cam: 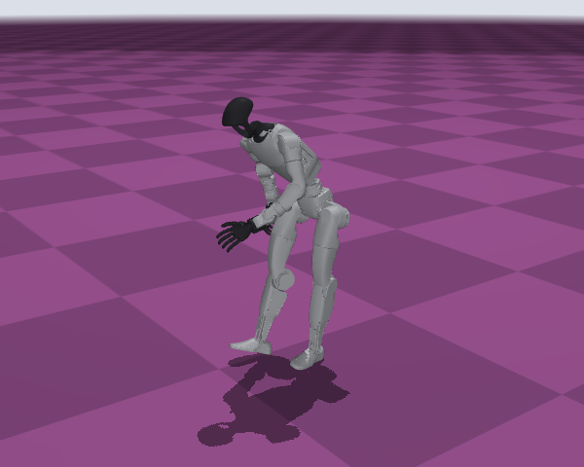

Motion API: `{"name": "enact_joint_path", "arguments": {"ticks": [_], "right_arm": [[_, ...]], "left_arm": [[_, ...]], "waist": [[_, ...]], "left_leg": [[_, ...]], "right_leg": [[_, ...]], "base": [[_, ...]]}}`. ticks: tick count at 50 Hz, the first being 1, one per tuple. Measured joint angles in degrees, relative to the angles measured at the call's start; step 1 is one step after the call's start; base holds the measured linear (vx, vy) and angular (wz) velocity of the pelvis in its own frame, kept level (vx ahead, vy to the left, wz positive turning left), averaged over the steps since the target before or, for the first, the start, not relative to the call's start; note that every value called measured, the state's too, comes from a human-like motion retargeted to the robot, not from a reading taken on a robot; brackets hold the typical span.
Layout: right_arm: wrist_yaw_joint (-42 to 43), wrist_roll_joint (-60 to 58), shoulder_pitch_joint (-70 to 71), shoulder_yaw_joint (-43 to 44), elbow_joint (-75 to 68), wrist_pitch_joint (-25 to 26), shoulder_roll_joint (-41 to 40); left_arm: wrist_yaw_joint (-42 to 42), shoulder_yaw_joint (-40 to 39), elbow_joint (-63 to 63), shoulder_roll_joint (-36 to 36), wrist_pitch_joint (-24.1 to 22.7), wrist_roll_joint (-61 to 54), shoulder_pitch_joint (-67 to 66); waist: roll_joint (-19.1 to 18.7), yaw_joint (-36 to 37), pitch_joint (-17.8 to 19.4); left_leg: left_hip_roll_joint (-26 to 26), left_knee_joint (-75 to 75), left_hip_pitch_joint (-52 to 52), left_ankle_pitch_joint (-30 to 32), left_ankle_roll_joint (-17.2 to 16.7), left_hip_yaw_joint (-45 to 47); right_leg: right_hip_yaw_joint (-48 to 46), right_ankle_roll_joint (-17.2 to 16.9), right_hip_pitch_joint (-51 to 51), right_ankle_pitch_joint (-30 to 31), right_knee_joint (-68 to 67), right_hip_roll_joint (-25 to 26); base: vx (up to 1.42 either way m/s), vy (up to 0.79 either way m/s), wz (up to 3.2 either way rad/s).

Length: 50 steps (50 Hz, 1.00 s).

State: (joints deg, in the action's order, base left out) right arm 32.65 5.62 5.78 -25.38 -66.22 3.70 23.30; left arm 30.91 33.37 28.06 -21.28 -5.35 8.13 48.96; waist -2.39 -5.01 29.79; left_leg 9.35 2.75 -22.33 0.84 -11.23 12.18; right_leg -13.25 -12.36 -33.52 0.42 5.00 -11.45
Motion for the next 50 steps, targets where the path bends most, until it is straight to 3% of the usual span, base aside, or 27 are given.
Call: {"name": "enact_joint_path", "arguments": {"ticks": [5, 13, 20, 30, 33, 36, 40, 45, 50], "right_arm": [[13.33, -3.87, 14.55, 0.68, 5.74, 2.01, 8.5], [19.17, -9.56, 40.84, -0.67, -3.89, 8.26, 22.91], [21.2, -6.19, 47.76, -2.43, -5.96, 6.78, 27.12], [12.05, 2.69, 27.91, 4.69, 4.39, -1.13, 15.77], [6.07, 5.07, 21.55, 8.08, 5.21, -2.44, 10.27], [3.52, 6.37, 15.2, 7.38, 7.26, -2.81, 7.39], [1.42, 9.25, 6.39, 7.7, 11.02, -3.41, 6.13], [-2.57, 14.96, -4.64, 12.61, 13.7, -4.4, 6.03], [-5.97, 16.55, -13.9, 19.2, 11.45, -3.11, 5.8]], "left_arm": [[-0.35, 1.07, -7.91, 5.78, -2.39, -1.38, -13.13], [-6.28, 8.36, -9.95, 6.01, -3.79, 0.68, -29.5], [-7.18, 7.32, -11.7, 2.39, -4.27, -2.67, -34.09], [-8.91, 2.0, -9.46, 5.82, -1.09, -3.49, -25.71], [-8.81, -0.24, -9.32, 7.57, -1.26, -5.26, -23.31], [-7.48, -1.76, -10.13, 7.9, -1.58, -8.68, -20.96], [-6.98, -2.71, -9.4, 8.15, -1.57, -14.94, -16.92], [-8.98, -1.75, -8.71, 7.18, -0.92, -18.47, -14.64], [-13.41, 1.63, -8.92, 5.45, -0.56, -18.94, -13.25]], "waist": [[-7.49, 1.67, 0.0], [-19.34, 7.4, 0.0], [-23.09, 10.15, 0.0], [-18.48, 2.67, 0.0], [-15.53, -0.67, 0.0], [-11.23, -3.24, 0.0], [-4.83, -4.73, -0.38], [0.07, -4.15, -2.05], [4.72, -2.71, -6.78]], "left_leg": [[1.6, -0.97, -4.34, -0.63, 0.74, -2.16], [1.7, 0.6, -5.28, -1.07, 0.5, -6.37], [-0.46, 1.14, -2.06, -2.76, 0.82, -7.29], [-4.85, -2.41, 9.33, -9.35, 1.26, -2.37], [-6.22, -4.91, 14.17, -12.03, 1.58, 0.93], [-6.82, -10.57, 17.38, -13.9, 4.39, 4.95], [-7.48, -31.14, 15.22, -17.79, 11.04, 8.25], [-9.43, -49.0, 10.57, -20.97, 12.66, 7.95], [-13.77, -46.33, 7.02, -21.86, 13.25, 13.24]], "right_leg": [[-6.46, -1.55, -2.74, 4.96, 0.0, -3.49], [-9.81, -0.55, -3.51, 7.29, 0.0, -4.21], [-11.47, 0.02, -0.11, 4.33, 0.0, -2.32], [-9.17, 2.65, 11.8, -3.55, -0.13, 2.5], [-6.3, 3.37, 15.85, -7.31, -1.92, 3.76], [-1.82, 3.84, 19.14, -10.59, -4.07, 3.96], [6.04, 5.2, 24.05, -14.39, -6.46, 2.74], [15.8, 8.03, 30.03, -19.49, -10.74, 3.93], [23.47, 6.53, 34.03, -21.39, -12.72, 3.36]], "base": [[0.19, -0.02, 0.54], [0.19, -0.13, 0.54], [0.21, -0.19, 0.13], [0.31, -0.16, -0.45], [0.4, -0.12, -1.13], [0.44, -0.11, -1.44], [0.48, -0.07, -1.75], [0.57, 0.02, -2.05], [0.57, 0.08, -1.78]]}}
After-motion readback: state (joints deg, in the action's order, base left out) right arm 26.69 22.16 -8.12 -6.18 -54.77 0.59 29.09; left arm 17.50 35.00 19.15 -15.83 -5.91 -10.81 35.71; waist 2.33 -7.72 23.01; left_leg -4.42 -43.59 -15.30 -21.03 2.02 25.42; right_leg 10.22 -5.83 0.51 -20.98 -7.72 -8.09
